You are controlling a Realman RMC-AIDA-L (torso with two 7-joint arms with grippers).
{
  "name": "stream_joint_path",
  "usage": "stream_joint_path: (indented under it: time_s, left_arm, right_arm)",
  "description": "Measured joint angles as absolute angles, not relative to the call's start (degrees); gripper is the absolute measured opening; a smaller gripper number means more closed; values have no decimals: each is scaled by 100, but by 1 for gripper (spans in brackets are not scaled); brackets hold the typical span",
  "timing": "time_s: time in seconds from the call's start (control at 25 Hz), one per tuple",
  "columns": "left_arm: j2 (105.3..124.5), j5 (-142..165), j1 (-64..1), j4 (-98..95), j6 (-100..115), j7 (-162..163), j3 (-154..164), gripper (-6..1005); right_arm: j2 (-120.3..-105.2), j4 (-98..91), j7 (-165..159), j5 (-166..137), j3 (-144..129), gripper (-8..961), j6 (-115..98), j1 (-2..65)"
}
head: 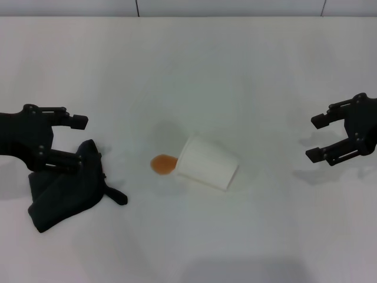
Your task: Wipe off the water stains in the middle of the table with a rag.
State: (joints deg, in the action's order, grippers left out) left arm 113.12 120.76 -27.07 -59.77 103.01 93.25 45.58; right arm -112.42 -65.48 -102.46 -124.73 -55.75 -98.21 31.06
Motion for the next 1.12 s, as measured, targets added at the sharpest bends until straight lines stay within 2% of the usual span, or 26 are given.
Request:
stream_joint_path:
  time_s: [1.12]
  left_arm:
    - [11272, 12234, -2747, -5977, 10344, 9331, 4589, 890]
  right_arm:
    - [-11255, -6632, -10631, -12655, -5792, 798, -9937, 3285]
